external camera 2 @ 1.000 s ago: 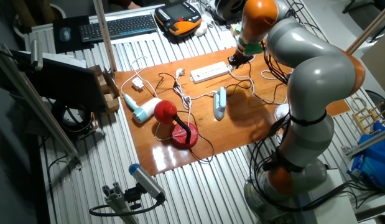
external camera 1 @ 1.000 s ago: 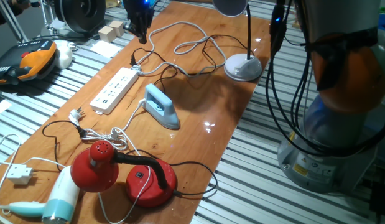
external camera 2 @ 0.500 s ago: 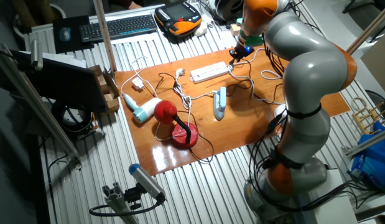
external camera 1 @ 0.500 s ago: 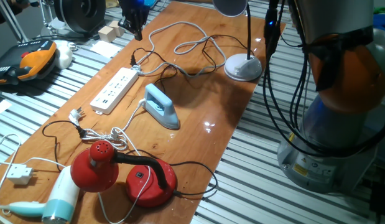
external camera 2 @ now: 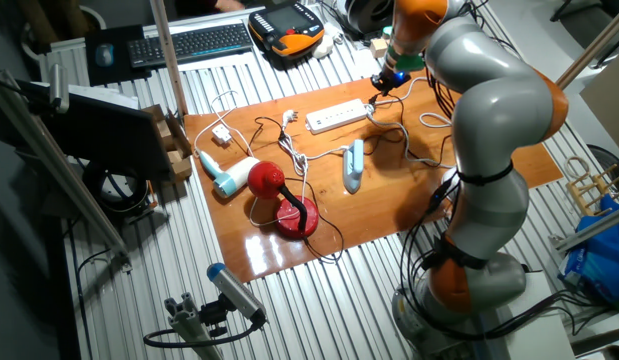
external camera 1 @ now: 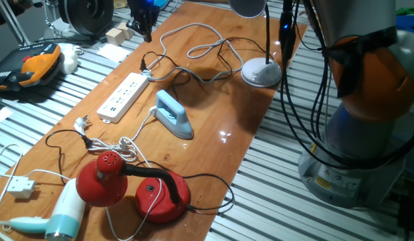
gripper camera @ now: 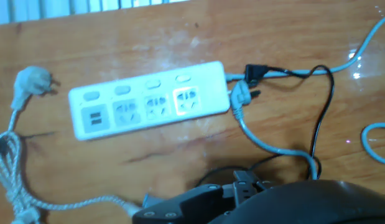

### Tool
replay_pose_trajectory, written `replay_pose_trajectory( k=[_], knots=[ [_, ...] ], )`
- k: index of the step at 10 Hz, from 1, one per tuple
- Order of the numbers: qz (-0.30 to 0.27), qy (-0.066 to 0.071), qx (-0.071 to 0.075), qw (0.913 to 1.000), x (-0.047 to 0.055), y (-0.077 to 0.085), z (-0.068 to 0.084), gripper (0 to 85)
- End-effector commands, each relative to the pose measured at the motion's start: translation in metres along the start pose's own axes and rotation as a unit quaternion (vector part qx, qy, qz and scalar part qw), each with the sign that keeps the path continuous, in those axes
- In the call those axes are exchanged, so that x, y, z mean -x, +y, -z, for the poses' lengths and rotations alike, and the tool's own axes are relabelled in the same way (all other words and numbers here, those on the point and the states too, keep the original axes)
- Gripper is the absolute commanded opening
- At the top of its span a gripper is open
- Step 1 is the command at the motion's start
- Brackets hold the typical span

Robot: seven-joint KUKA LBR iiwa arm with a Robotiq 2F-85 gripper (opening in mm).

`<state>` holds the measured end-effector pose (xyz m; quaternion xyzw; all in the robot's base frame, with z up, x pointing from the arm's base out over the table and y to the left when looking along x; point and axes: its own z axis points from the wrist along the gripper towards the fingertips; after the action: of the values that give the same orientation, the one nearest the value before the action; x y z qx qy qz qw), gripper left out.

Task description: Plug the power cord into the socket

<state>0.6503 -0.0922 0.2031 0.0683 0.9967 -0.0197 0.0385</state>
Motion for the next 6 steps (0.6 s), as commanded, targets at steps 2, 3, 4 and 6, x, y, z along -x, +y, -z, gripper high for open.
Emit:
replay_pose_trajectory(
  k=[2,3,4,6],
  knots=[
    [-0.003,0.000,0.002,1.0000,0.004,-0.001,-0.008,0.0],
    [-0.004,0.001,0.002,1.0000,0.007,-0.003,-0.011,0.0],
    [-0.009,0.009,0.009,0.9999,0.011,-0.007,-0.011,0.0],
    [-0.013,0.014,0.010,0.9998,0.017,-0.014,-0.008,0.0]
  ],
)
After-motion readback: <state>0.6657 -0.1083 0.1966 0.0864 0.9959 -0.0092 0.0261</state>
